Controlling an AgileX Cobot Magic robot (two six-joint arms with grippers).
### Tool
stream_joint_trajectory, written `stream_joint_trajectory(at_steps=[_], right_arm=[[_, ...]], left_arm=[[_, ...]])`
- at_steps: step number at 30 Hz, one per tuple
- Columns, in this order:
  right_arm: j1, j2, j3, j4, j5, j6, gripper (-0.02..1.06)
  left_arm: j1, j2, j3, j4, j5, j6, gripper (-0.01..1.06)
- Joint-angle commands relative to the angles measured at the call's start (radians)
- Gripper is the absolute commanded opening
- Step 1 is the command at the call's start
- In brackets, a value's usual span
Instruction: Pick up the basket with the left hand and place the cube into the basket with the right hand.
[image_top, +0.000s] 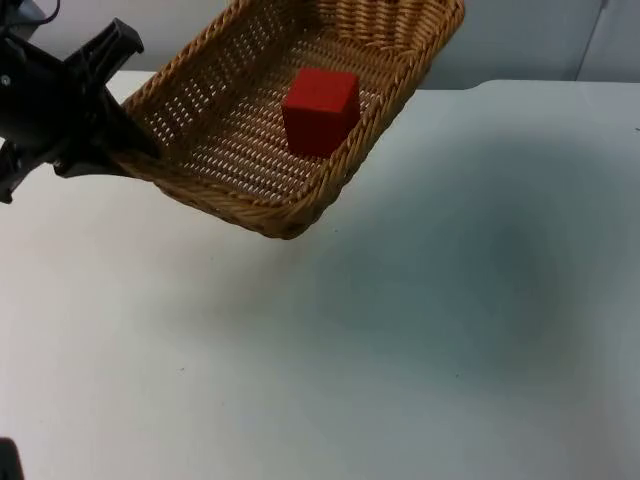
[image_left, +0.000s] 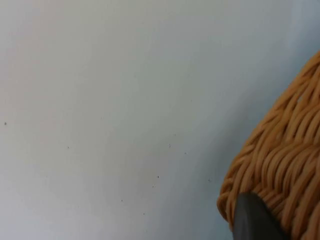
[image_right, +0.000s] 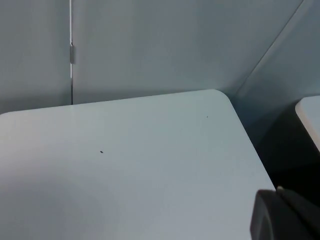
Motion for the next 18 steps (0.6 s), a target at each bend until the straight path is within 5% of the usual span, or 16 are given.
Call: stream_joint_trajectory(at_steps=[1, 5, 12, 18], right_arm=[[-0.006, -0.004, -0.007, -0.001, 0.001, 0.005, 0.00], [-0.006, -0.004, -0.007, -0.001, -0.003, 0.005, 0.00], [-0.006, -0.004, -0.007, 0.001, -0.011, 0.009, 0.00], [-0.006, -0.004, -0.007, 0.003, -0.014, 0.013, 0.00]], left_arm=[[0.000, 0.002, -0.008, -0.049, 0.016, 0.003, 0.00], [-0.005, 0.005, -0.008, -0.011, 0.029, -0.072, 0.00], [-0.056, 0.005, -0.008, 0.267, 0.001, -0.350, 0.00], [-0.108, 0.005, -0.008, 0.276, -0.035, -0.454, 0.00]])
